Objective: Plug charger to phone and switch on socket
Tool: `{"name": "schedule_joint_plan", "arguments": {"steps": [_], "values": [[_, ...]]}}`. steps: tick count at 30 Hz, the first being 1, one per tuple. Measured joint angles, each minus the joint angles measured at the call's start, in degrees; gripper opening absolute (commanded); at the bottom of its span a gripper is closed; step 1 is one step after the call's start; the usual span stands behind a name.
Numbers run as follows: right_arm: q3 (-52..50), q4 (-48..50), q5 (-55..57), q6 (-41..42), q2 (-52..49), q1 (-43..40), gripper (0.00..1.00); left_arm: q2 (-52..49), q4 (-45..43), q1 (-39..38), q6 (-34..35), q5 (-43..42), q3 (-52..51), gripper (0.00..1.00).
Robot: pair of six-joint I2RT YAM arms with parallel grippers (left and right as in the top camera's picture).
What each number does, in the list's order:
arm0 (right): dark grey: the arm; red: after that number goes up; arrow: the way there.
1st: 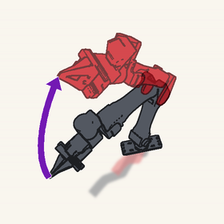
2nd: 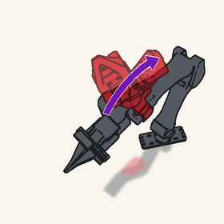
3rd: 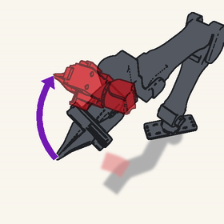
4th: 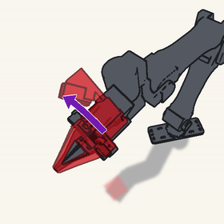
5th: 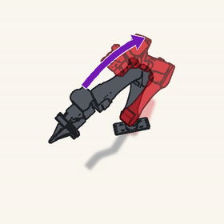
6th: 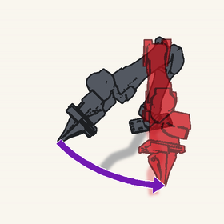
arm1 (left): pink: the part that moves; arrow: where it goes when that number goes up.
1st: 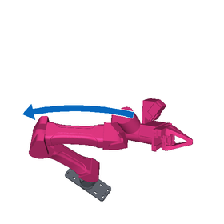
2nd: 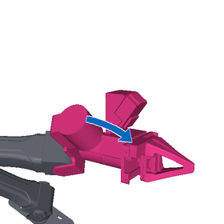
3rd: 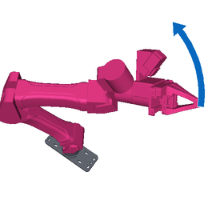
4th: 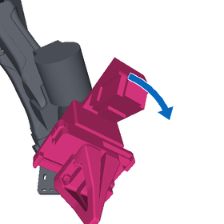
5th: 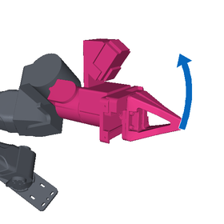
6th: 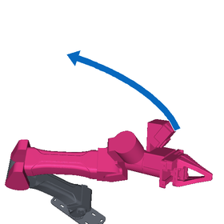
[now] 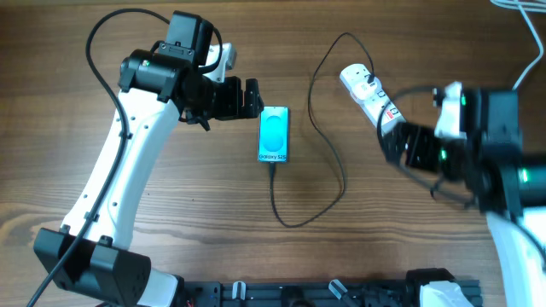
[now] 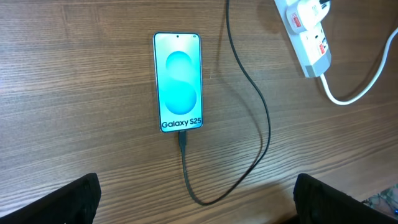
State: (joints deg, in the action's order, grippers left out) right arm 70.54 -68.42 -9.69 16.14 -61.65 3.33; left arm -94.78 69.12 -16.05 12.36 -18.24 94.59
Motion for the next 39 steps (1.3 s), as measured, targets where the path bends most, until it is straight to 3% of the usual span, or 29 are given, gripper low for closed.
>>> {"name": "schedule_joint_plan", "arguments": {"steps": [5, 14, 19, 26, 31, 39], "values": [[-2.9, -2.9, -2.9, 2.3, 7.0, 0.0, 1.0, 0.0, 0.0, 0.0, 0.0, 0.0, 0.0, 1.0], [-2.9, -2.4, -3.4, 3.2, 3.2, 0.0, 1.0, 0.0, 0.0, 0.0, 0.0, 0.0, 0.0, 1.0], [-3.4, 4.4, -3.4, 0.0, 2.1, 0.0, 1.0, 0.0, 0.0, 0.0, 0.0, 0.0, 0.0, 1.0], [-5.0, 13.2, -3.4, -5.7, 18.0, 0.0, 1.0, 0.0, 0.0, 0.0, 0.0, 0.0, 0.0, 1.0], [-21.2, 25.8, -3.6, -7.5, 32.8, 0.0, 1.0, 0.0, 0.0, 0.0, 0.0, 0.0, 0.0, 1.0], [-43.9, 51.7, -5.4, -10.0, 44.6, 0.0, 1.0, 0.0, 0.0, 0.0, 0.0, 0.0, 0.0, 1.0]]}}
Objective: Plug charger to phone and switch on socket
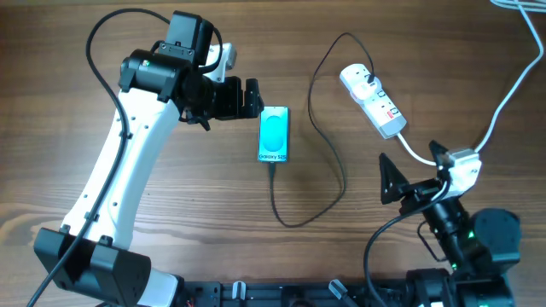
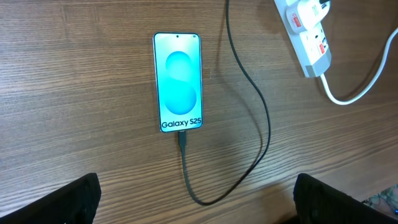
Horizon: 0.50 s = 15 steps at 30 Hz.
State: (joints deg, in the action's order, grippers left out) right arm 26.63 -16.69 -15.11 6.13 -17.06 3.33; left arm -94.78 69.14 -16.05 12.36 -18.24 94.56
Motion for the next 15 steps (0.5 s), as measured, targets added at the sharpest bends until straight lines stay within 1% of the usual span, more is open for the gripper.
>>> {"name": "schedule_joint_plan", "arguments": {"steps": [2, 6, 11, 15], "values": [[-6.8, 7.1, -0.2, -1.9, 4.6, 0.0, 1.0, 0.0, 0.0, 0.0, 0.0, 0.0, 0.0, 1.0], [-16.8, 18.7, -0.2, -3.7, 10.2, 0.0, 1.0, 0.0, -0.1, 0.0, 0.0, 0.0, 0.0, 1.0], [-24.4, 26.5, 0.9, -5.0, 15.1, 0.0, 1.0, 0.0, -0.1, 0.0, 0.0, 0.0, 0.0, 1.0], [-26.2, 27.0, 3.3, -5.0, 15.8, 0.0, 1.0, 0.0, -0.1, 0.0, 0.0, 0.0, 0.0, 1.0]]}}
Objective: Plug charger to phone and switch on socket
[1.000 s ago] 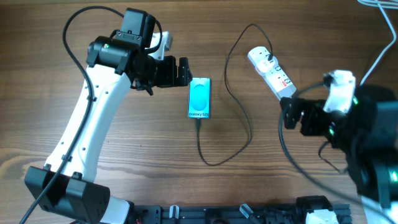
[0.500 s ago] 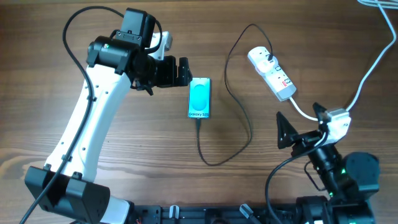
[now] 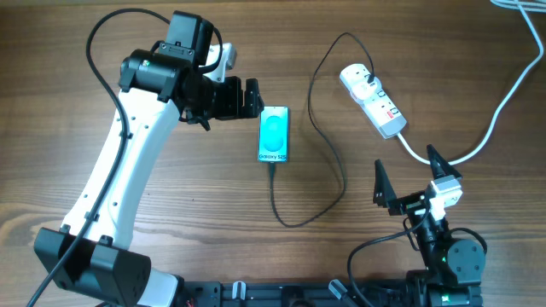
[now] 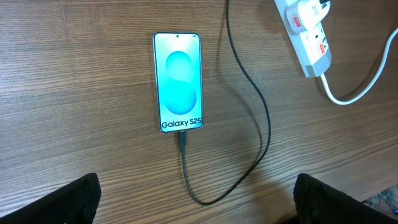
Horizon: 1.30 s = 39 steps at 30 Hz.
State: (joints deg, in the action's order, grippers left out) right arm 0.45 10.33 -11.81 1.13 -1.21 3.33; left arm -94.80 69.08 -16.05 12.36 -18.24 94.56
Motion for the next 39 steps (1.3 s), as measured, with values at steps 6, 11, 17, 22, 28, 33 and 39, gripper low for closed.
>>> {"name": "schedule_joint_plan", "arguments": {"steps": [6, 11, 17, 22, 28, 33, 39], "values": [[0.0, -8.4, 3.3, -0.2, 0.3, -1.0, 1.0, 0.0, 0.0, 0.0, 0.0, 0.0, 0.0, 1.0], [-0.1, -10.4, 5.5, -0.1, 0.3, -2.7, 1.0, 0.0, 0.0, 0.0, 0.0, 0.0, 0.0, 1.0], [-0.1, -10.4, 5.9, -0.1, 0.3, -2.8, 1.0, 0.0, 0.0, 0.0, 0.0, 0.0, 0.0, 1.0], [-0.1, -10.4, 5.9, -0.1, 0.3, -2.8, 1.0, 0.0, 0.0, 0.0, 0.0, 0.0, 0.0, 1.0], [-0.1, -10.4, 5.9, -0.1, 0.3, -2.8, 1.0, 0.0, 0.0, 0.0, 0.0, 0.0, 0.0, 1.0], [-0.1, -10.4, 5.9, -0.1, 0.3, -2.8, 1.0, 0.0, 0.0, 0.0, 0.0, 0.0, 0.0, 1.0], [-0.1, -10.4, 5.9, -0.1, 0.3, -2.8, 1.0, 0.0, 0.0, 0.0, 0.0, 0.0, 0.0, 1.0]]}}
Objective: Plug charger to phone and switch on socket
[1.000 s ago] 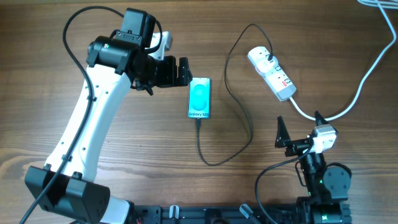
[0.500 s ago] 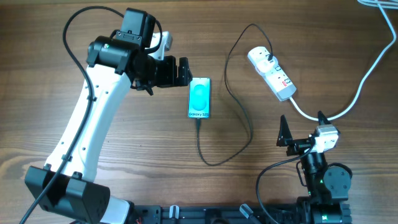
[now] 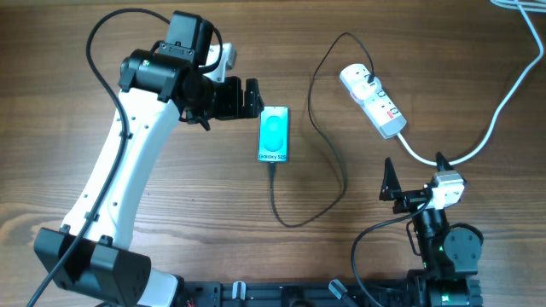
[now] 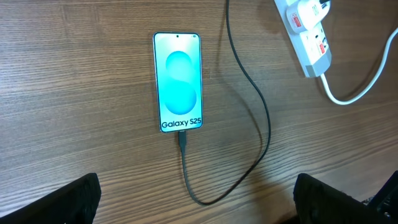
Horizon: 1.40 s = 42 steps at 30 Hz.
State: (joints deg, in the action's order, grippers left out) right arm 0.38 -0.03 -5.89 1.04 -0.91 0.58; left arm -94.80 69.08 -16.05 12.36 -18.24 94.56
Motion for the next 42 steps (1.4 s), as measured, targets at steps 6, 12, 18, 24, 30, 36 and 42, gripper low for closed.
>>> {"name": "schedule_joint_plan", "arguments": {"steps": [6, 12, 18, 24, 30, 36, 42], "values": [[0.0, 0.0, 0.0, 0.0, 0.0, 0.0, 1.0, 0.0, 0.0, 0.0, 0.0, 0.0, 0.0, 1.0], [0.0, 0.0, 0.0, 0.0, 0.0, 0.0, 1.0, 0.0, 0.0, 0.0, 0.0, 0.0, 0.0, 1.0], [0.0, 0.0, 0.0, 0.0, 0.0, 0.0, 1.0, 0.0, 0.0, 0.0, 0.0, 0.0, 0.0, 1.0], [0.0, 0.0, 0.0, 0.0, 0.0, 0.0, 1.0, 0.0, 0.0, 0.0, 0.0, 0.0, 0.0, 1.0], [0.0, 0.0, 0.0, 0.0, 0.0, 0.0, 1.0, 0.9, 0.4, 0.0, 0.0, 0.3, 0.0, 1.0], [0.0, 0.0, 0.0, 0.0, 0.0, 0.0, 0.99, 7.5, 1.5, 0.0, 0.0, 5.6, 0.0, 1.0], [0.0, 0.0, 0.0, 0.0, 0.0, 0.0, 1.0, 11.0, 1.5, 0.0, 0.0, 7.6, -4.6, 1.0]]}}
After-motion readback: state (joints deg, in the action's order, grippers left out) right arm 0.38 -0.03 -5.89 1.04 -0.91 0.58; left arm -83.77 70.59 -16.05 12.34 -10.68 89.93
